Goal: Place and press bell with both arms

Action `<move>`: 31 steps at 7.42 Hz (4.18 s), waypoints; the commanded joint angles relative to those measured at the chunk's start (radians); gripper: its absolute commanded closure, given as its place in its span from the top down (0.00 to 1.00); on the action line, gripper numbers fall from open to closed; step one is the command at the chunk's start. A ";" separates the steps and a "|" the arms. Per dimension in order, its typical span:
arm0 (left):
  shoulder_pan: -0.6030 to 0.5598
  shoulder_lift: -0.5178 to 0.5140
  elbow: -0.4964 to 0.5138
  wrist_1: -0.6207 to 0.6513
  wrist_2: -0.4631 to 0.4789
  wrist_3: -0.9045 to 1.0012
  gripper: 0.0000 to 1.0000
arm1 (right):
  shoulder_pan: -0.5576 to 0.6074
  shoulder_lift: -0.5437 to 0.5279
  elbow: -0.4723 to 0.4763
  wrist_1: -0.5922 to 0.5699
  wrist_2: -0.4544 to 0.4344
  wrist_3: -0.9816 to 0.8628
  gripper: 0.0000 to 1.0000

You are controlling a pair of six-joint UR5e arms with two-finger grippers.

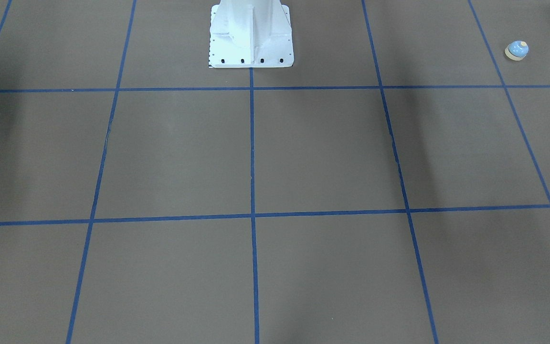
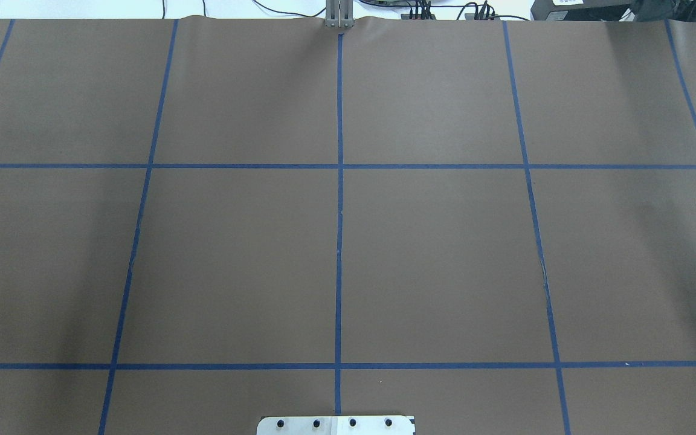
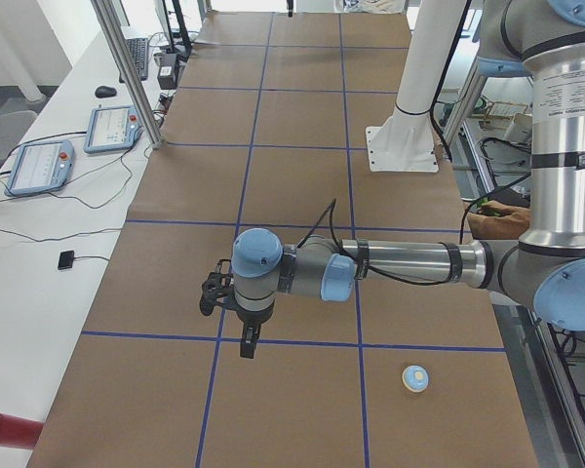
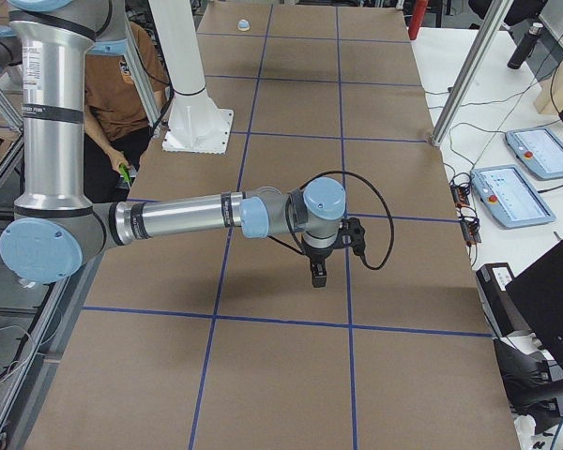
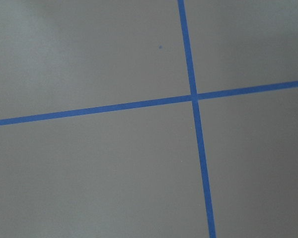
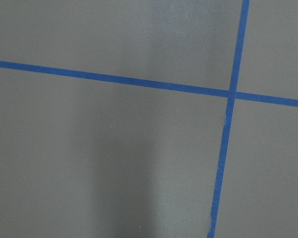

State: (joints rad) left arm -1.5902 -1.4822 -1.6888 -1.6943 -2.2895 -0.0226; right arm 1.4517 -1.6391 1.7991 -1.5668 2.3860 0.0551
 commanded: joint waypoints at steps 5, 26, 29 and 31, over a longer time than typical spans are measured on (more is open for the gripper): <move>0.033 0.031 -0.041 -0.051 -0.044 -0.007 1.00 | 0.018 -0.016 -0.003 0.002 -0.004 0.000 1.00; 0.466 0.450 0.017 -0.099 -0.067 -0.077 1.00 | 0.018 -0.013 0.003 0.004 0.019 0.002 1.00; 0.498 0.453 0.054 -0.117 -0.067 -0.086 1.00 | 0.016 -0.010 0.019 0.004 0.021 0.002 1.00; 0.605 0.448 0.060 -0.148 -0.085 -0.115 1.00 | 0.016 -0.004 0.026 0.004 0.021 0.002 1.00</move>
State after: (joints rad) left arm -1.0434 -1.0319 -1.6359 -1.8181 -2.3658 -0.1153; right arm 1.4683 -1.6471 1.8204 -1.5631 2.4068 0.0567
